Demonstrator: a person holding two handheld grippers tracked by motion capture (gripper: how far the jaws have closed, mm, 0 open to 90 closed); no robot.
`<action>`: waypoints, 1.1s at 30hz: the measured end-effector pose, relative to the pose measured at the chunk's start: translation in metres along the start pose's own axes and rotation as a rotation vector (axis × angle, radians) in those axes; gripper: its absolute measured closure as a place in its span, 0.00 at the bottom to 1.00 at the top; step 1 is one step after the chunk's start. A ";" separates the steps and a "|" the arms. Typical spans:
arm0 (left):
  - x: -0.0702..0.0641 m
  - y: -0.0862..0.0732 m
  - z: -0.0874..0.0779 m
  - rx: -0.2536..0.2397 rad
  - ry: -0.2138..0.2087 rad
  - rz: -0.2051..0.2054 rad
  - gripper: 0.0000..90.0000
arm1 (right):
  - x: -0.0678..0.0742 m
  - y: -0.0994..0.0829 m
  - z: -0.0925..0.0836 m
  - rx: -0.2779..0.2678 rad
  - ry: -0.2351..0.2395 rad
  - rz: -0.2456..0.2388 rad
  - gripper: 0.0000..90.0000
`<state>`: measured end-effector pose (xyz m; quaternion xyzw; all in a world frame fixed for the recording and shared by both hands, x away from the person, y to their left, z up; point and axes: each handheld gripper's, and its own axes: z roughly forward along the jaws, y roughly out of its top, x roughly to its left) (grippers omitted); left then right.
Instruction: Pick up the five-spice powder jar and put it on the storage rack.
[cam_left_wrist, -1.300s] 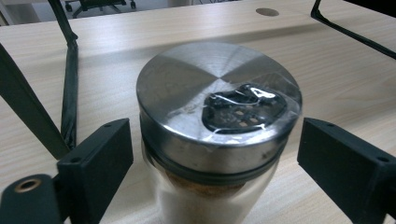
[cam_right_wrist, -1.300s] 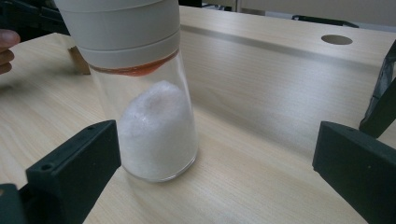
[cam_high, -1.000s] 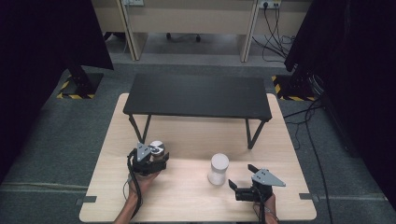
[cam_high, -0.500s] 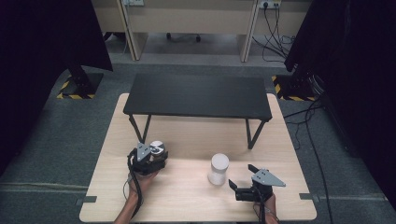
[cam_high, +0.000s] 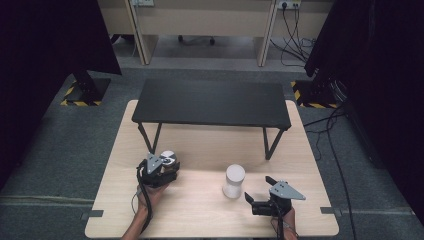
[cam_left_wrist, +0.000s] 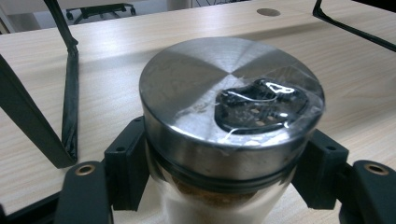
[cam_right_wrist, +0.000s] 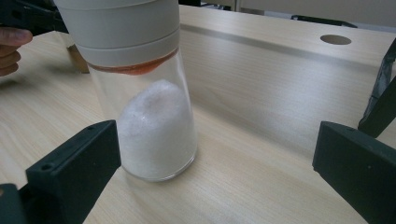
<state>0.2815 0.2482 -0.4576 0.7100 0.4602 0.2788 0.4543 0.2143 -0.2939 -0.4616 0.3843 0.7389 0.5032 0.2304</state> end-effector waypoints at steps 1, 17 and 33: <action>0.001 0.000 0.000 0.001 -0.002 0.000 0.34 | 0.000 0.000 0.000 -0.001 0.000 0.000 0.01; 0.000 0.019 -0.009 -0.001 -0.030 0.020 0.34 | 0.000 0.000 -0.001 -0.009 0.003 0.000 0.01; 0.002 0.058 -0.024 -0.004 -0.086 0.018 0.34 | 0.000 0.000 -0.001 -0.011 0.003 0.001 0.01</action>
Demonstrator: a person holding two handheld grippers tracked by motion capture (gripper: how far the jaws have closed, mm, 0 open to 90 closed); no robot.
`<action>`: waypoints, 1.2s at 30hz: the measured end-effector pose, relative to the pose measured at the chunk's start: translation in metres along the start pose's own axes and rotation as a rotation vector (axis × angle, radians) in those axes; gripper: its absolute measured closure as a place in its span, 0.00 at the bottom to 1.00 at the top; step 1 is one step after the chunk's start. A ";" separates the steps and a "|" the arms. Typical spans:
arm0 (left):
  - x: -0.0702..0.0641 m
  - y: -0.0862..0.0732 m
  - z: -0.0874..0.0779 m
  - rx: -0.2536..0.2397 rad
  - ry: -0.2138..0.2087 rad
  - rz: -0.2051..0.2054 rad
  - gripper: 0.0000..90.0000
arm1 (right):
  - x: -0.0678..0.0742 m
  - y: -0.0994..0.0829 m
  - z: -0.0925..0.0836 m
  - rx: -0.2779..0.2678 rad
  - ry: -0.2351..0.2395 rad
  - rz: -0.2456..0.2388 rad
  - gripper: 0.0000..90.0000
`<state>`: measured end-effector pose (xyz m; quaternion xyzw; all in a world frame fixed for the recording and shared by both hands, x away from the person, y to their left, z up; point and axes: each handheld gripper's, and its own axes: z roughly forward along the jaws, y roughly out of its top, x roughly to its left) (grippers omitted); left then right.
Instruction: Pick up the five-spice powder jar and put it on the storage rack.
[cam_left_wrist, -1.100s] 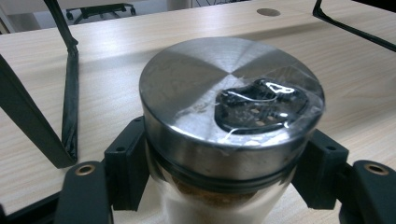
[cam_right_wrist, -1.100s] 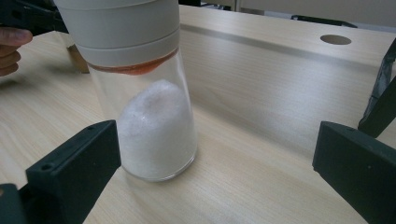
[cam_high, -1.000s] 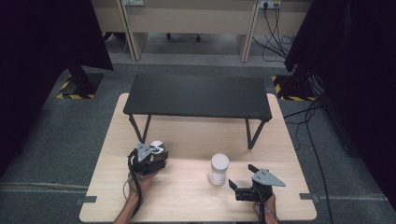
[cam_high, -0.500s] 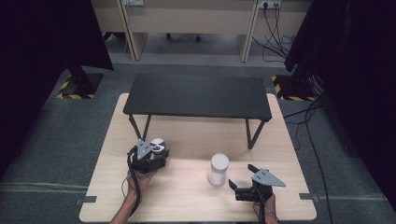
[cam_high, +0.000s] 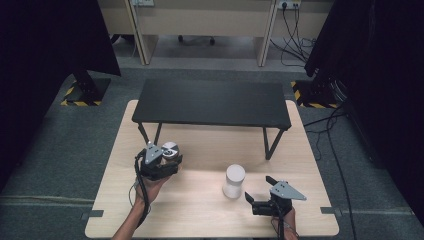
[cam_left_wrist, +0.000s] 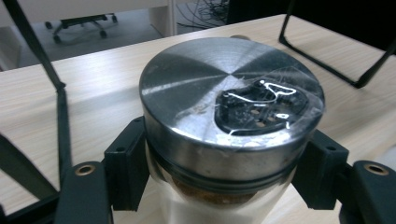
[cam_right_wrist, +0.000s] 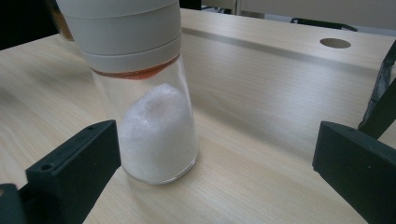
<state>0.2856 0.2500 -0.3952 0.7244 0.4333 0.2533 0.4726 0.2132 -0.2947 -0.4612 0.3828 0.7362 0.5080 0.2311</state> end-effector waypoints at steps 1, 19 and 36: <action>0.000 0.003 -0.001 0.001 -0.005 0.004 0.34 | 0.000 0.000 0.000 0.000 0.000 -0.001 0.01; 0.008 0.063 -0.016 0.022 -0.076 0.000 0.34 | 0.000 0.000 0.000 0.001 -0.002 -0.003 0.01; 0.010 0.119 -0.035 0.021 -0.108 0.031 0.34 | 0.001 0.000 -0.001 0.001 -0.003 -0.006 0.01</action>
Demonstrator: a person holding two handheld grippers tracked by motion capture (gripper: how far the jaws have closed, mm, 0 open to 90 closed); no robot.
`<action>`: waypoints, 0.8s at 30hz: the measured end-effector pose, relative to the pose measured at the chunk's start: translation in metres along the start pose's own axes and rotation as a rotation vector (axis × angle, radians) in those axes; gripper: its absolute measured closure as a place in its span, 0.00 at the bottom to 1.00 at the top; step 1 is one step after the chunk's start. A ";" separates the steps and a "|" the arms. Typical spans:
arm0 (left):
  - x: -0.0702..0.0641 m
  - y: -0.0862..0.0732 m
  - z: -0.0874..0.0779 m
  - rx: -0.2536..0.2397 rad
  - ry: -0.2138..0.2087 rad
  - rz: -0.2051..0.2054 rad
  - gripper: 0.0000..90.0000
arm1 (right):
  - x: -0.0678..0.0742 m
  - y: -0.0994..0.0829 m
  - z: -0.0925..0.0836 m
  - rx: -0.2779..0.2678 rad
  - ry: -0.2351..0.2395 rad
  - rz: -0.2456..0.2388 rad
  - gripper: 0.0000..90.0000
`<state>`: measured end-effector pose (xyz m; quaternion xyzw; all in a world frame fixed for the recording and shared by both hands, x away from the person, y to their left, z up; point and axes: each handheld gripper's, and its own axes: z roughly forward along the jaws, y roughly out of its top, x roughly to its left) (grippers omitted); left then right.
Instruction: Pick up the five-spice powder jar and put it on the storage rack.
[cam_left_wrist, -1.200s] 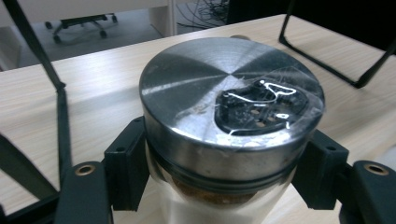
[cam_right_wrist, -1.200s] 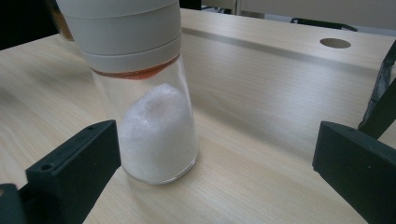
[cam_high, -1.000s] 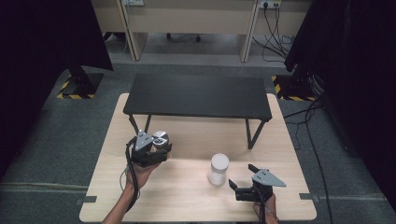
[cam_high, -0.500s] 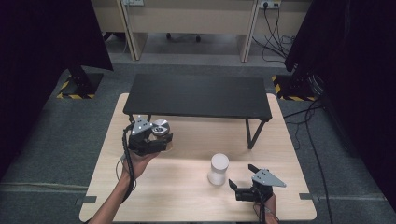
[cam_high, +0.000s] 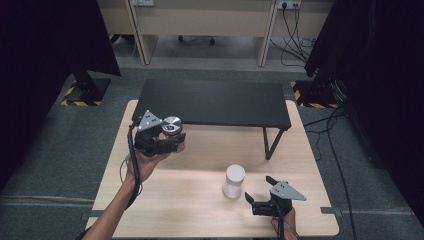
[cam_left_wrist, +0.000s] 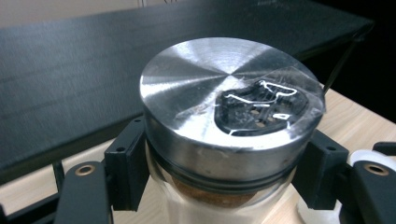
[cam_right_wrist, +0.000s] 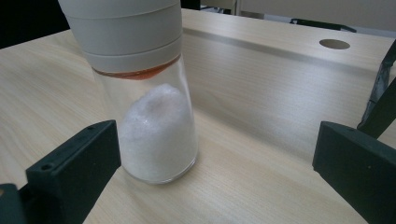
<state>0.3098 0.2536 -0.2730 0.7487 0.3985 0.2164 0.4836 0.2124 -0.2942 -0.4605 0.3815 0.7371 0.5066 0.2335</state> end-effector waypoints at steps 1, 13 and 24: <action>0.001 0.003 -0.001 -0.002 0.000 0.002 0.34 | 0.000 0.000 0.000 0.001 0.000 -0.001 0.01; 0.008 0.036 0.001 -0.009 0.042 0.004 0.34 | -0.001 0.000 0.000 0.002 0.001 0.000 0.01; 0.008 0.057 0.014 -0.001 0.097 -0.012 0.34 | -0.002 0.000 -0.001 -0.002 0.003 0.006 0.01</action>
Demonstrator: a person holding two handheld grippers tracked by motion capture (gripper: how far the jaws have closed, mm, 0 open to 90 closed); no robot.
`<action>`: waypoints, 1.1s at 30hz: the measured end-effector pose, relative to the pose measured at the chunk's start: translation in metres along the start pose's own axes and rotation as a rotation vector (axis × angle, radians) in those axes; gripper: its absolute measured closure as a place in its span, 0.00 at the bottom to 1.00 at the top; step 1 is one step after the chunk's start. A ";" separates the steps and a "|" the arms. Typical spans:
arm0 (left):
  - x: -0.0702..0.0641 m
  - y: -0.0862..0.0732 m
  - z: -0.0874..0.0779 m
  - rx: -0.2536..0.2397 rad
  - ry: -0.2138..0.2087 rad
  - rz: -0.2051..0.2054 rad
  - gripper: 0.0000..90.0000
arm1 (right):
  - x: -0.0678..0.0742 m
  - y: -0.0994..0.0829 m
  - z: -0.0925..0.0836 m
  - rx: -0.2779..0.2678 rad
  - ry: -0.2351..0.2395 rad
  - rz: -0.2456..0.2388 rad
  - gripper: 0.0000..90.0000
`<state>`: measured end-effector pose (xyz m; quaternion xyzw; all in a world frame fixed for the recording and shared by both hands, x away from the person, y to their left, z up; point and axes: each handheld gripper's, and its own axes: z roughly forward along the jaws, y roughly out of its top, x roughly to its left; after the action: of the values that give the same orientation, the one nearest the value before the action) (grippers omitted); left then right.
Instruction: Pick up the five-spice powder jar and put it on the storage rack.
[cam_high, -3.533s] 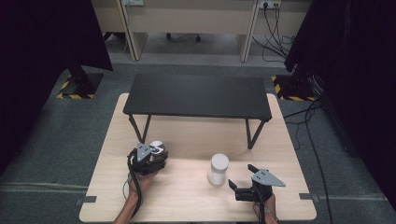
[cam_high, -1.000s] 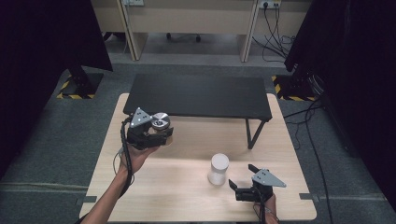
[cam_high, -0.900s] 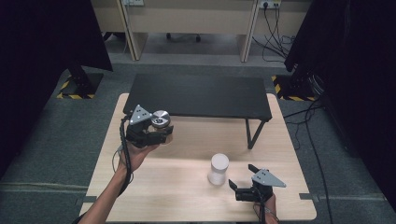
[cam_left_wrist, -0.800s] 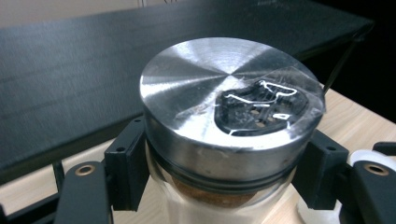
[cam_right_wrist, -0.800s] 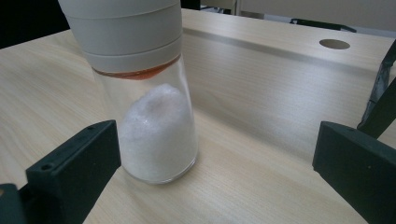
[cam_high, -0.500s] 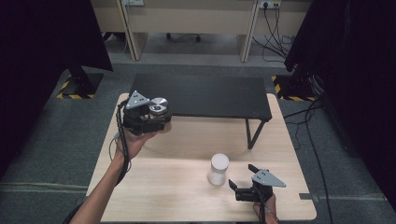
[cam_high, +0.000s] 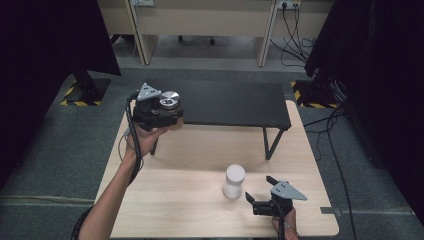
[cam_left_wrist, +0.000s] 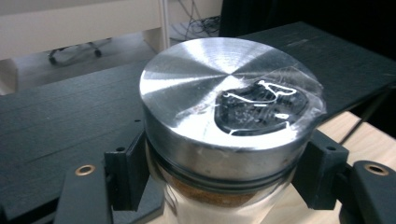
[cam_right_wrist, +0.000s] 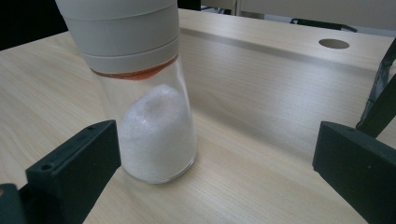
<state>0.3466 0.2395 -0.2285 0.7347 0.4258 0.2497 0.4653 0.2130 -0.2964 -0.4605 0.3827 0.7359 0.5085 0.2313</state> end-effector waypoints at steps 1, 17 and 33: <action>0.001 0.001 0.002 0.001 0.002 -0.008 0.34 | 0.000 0.000 0.000 0.000 0.000 0.000 0.01; 0.003 0.020 0.026 0.001 0.106 -0.060 0.34 | -0.001 0.000 -0.001 0.002 0.010 -0.004 0.01; 0.005 0.027 0.041 0.018 0.146 -0.078 0.34 | -0.002 -0.001 -0.002 -0.002 0.012 0.000 0.01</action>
<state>0.3914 0.2192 -0.2226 0.7015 0.4891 0.2804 0.4360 0.2125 -0.2996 -0.4605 0.3793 0.7367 0.5115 0.2275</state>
